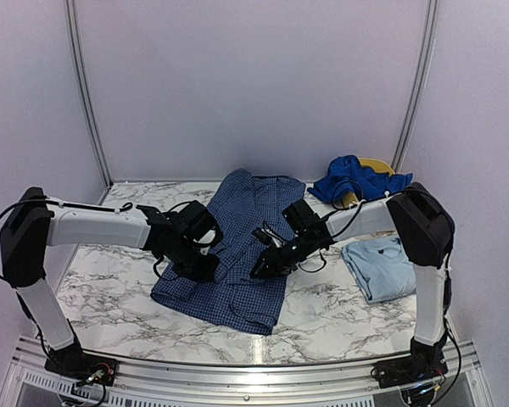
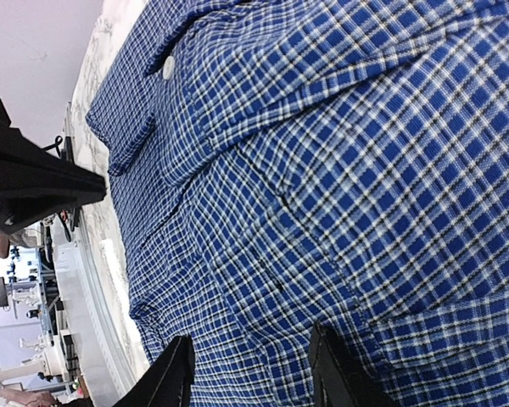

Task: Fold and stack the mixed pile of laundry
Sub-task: Rotate the rectangle-folded shirt at the center of the board.

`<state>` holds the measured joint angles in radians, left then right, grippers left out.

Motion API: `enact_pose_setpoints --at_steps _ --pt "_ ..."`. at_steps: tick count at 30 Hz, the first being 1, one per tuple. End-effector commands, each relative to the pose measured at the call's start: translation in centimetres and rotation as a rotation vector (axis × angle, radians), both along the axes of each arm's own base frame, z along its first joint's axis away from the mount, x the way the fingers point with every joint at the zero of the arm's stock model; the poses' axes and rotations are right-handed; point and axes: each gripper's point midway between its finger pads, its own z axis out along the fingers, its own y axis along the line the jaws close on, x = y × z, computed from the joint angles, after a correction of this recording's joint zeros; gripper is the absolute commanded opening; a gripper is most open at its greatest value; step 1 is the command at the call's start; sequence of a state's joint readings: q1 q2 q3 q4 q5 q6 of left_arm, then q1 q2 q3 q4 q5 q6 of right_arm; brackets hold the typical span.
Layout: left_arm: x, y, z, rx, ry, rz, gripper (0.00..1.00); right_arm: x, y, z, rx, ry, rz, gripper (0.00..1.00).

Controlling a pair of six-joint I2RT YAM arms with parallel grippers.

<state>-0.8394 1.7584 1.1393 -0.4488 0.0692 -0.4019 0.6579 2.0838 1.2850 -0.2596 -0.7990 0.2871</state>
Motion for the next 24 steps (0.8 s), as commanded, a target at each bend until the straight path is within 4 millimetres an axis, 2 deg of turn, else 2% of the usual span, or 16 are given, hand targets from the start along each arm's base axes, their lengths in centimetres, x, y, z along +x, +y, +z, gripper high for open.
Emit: enact_pose_setpoints --at_steps 1,3,6,7,10,13,16,20,24 --pt "-0.7 -1.1 2.7 -0.059 0.006 -0.024 0.00 -1.6 -1.0 -2.9 -0.060 0.076 -0.007 0.47" --pt "-0.2 0.0 2.6 -0.009 -0.028 0.021 0.00 -1.5 -1.0 -2.8 -0.055 0.071 -0.004 0.47" --pt "0.4 2.4 1.6 0.086 -0.067 0.097 0.20 -1.2 -0.8 -2.0 -0.045 0.046 -0.005 0.47" --pt "0.3 2.9 0.9 0.106 -0.057 0.103 0.23 -1.2 -0.7 -1.7 -0.041 0.043 -0.004 0.47" --pt "-0.2 3.8 -1.3 0.175 -0.018 0.102 0.27 -1.1 -0.7 -1.6 -0.041 0.043 -0.002 0.47" --pt "0.1 5.0 -2.2 0.231 -0.034 0.123 0.33 -1.0 -0.8 -1.3 -0.039 0.036 -0.004 0.47" --pt "0.4 5.2 -2.6 0.257 -0.042 0.120 0.33 -1.2 -0.9 -1.6 -0.042 0.043 -0.004 0.47" --pt "0.5 5.3 -3.8 0.295 -0.031 0.098 0.29 -1.3 -0.9 -2.1 -0.048 0.051 -0.003 0.47" --pt "0.8 5.3 -3.7 0.311 -0.039 0.094 0.16 -1.3 -1.0 -2.3 -0.052 0.056 -0.004 0.47"
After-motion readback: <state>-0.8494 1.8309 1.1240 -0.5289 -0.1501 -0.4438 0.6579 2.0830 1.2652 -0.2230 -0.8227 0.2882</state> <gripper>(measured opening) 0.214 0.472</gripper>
